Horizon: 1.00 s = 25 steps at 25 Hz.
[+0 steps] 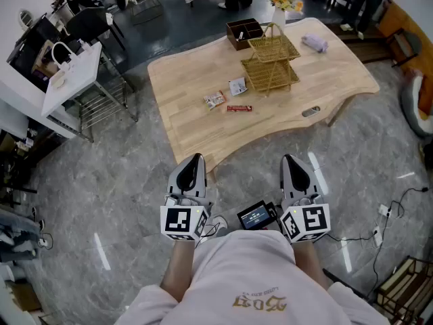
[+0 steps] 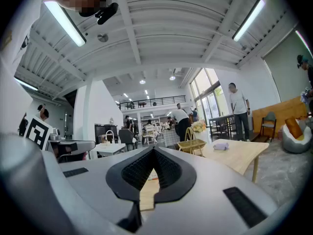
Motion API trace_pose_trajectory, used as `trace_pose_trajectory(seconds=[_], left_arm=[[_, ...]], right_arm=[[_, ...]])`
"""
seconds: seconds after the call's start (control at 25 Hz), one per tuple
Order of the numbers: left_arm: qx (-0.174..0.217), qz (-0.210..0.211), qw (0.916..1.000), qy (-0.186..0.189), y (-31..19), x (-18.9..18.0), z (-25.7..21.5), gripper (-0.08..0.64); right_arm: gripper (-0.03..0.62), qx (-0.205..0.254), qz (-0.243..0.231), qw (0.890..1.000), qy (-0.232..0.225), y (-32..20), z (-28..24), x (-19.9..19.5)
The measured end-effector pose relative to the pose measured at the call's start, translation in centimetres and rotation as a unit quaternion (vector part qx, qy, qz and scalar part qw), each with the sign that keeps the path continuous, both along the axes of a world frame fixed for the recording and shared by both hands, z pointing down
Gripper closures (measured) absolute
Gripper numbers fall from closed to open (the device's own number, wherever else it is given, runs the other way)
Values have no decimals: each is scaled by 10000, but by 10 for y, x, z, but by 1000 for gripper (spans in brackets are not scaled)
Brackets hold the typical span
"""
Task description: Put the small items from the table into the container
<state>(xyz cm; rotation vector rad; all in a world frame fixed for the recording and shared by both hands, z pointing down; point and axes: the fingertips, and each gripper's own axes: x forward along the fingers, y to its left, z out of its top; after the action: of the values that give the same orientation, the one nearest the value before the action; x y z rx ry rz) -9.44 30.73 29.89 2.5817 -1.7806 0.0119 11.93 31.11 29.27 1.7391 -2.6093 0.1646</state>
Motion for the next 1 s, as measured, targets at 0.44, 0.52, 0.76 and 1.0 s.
trace_pose_trajectory(seconds=[0.44,0.52,0.76,1.0], left_arm=[[187,-120,9995,-216,-16,3,-9,552],[193,-172,9995,-196,-19,4,-12,552],[147,-242,9993,-249,-20,15,-11,551],[100,-334,9988,-346,-24,33,-6,552]], right_arm=[[576,172,-92,9998,100,-20,-6,3],[575,211,-116,9997,1,-22,-9,5],[575,247,-187,9995,-50,-25,-10,13],[575,314,-285,9991,-80,-29,-10,31]])
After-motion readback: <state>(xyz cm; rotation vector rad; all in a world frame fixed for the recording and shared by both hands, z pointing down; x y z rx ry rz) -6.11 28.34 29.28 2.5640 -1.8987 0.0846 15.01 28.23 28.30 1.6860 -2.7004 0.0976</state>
